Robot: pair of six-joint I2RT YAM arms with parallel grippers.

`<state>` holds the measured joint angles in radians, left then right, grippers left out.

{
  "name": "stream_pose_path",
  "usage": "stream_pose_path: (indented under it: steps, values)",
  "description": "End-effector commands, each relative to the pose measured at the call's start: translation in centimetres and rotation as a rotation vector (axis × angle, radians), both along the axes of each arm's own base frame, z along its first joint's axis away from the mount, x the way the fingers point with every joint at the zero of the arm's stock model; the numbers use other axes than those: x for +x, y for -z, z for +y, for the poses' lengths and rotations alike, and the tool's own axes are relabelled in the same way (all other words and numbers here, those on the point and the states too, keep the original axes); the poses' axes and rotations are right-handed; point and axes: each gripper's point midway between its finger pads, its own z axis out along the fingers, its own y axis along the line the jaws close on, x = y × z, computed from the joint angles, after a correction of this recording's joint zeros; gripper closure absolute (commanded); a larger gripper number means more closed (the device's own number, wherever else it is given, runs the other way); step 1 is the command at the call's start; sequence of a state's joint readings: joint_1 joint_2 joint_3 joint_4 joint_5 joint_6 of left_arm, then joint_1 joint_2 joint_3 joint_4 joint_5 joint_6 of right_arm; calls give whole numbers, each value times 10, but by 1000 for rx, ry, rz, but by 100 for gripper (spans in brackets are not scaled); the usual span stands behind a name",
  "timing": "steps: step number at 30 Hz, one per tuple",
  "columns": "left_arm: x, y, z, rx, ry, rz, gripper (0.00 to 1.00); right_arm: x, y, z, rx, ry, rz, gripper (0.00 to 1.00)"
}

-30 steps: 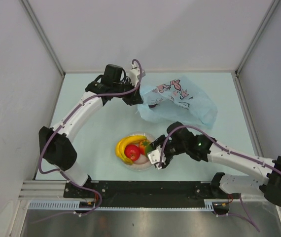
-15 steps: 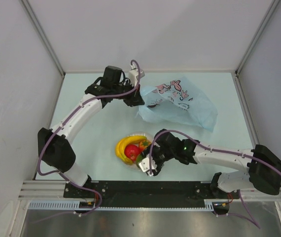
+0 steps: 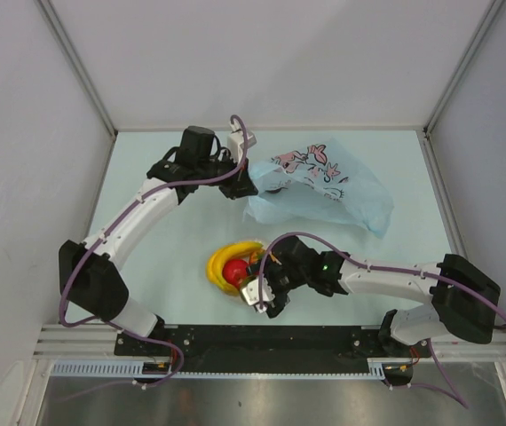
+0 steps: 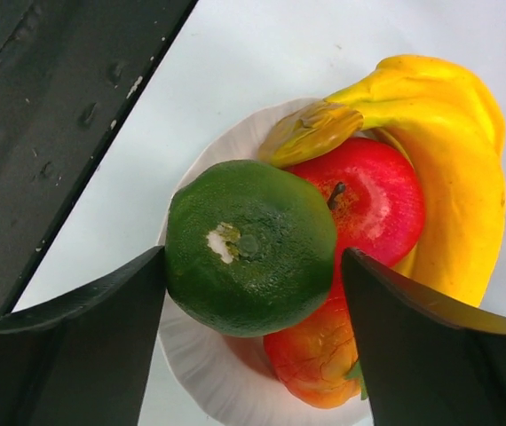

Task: Take the fake fruits out of the plastic bag
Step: Place the fake fruit on the plate.

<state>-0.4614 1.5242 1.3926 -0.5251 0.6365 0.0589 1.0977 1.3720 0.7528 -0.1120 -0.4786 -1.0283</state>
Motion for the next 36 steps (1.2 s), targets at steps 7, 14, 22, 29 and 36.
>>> stream_pose_path:
  steps: [7,14,22,29,36]
  values:
    - [-5,-21,-1,-54,14,-48,100,16,-33,4,85,138,-29,0]
    - [-6,-30,-5,-75,34,-60,100,16,-52,-19,71,182,-73,0]
    - [-8,-27,-9,-98,44,-35,100,6,-44,-26,38,208,22,0]
    - [-14,-27,-6,-103,45,-40,100,4,-44,-25,35,222,18,0]
    - [-15,-40,-4,-109,34,-59,100,48,-112,-21,173,451,-50,3]
